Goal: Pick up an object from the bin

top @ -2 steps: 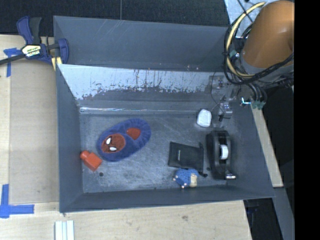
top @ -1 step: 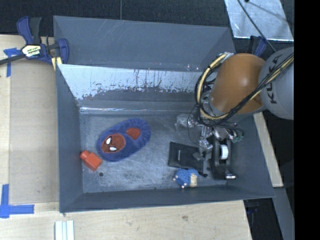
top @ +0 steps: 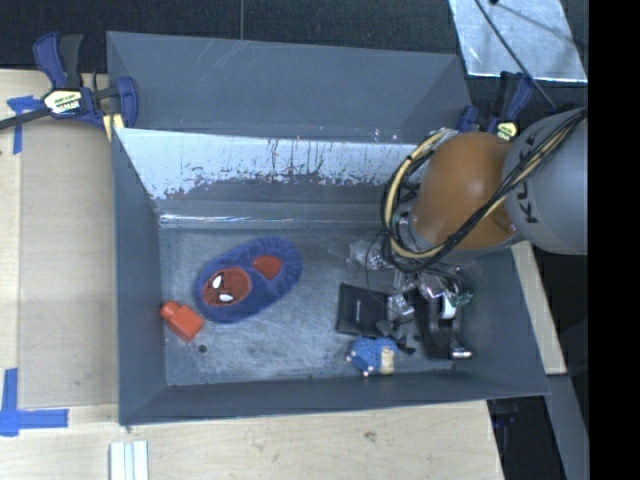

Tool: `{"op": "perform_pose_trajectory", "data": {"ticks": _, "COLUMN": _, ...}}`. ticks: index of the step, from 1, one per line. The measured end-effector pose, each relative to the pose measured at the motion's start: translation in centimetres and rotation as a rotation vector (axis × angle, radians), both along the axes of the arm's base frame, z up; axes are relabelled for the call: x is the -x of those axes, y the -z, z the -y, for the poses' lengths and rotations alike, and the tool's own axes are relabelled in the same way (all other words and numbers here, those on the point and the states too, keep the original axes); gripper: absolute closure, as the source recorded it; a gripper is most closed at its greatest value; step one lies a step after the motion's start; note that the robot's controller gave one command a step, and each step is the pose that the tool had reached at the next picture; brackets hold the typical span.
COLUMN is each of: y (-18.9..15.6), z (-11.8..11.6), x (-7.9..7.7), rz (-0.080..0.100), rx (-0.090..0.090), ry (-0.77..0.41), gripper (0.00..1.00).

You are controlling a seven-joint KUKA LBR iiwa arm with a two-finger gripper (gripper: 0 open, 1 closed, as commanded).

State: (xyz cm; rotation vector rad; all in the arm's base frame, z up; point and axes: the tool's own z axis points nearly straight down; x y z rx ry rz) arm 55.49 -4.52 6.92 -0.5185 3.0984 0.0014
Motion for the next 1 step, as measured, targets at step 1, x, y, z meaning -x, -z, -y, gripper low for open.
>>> {"op": "perform_pose_trajectory", "data": {"ticks": 1, "y": -0.17, "z": -0.03, "x": -0.14, "rz": 0.004, "rx": 0.001, "ry": -0.002, "gripper": 1.00}}
